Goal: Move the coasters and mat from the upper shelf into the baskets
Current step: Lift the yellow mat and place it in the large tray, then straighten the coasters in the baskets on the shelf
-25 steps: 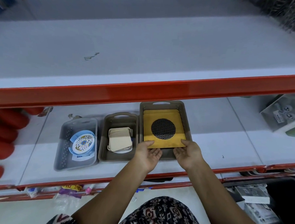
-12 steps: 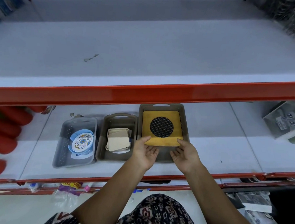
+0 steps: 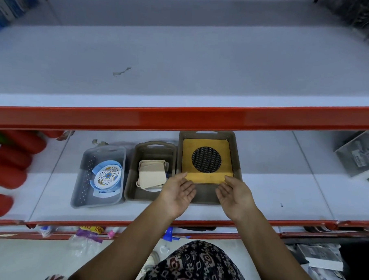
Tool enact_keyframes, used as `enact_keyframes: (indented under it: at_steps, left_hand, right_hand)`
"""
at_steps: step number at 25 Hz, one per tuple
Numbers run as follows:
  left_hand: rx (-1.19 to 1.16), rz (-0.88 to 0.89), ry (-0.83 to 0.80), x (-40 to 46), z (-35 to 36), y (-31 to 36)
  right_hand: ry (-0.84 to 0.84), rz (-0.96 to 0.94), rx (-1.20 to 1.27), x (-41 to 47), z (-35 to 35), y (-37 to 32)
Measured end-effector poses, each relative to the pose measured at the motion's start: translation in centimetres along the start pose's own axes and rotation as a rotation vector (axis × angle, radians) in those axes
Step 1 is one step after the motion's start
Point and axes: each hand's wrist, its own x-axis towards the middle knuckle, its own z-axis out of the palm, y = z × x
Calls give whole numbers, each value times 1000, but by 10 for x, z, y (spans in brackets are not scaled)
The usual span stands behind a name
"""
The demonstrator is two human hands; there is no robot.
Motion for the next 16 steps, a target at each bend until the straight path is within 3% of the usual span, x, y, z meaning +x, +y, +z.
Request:
enact_keyframes:
  at_steps: [8,16]
  left_hand:
    - [79,294,173,-37,-74,53]
    - [139,221,61,-32,-83,71]
  right_hand:
    - [-206,60,-167,-37,72,74]
    - [-209,25,-360,-45,112,102]
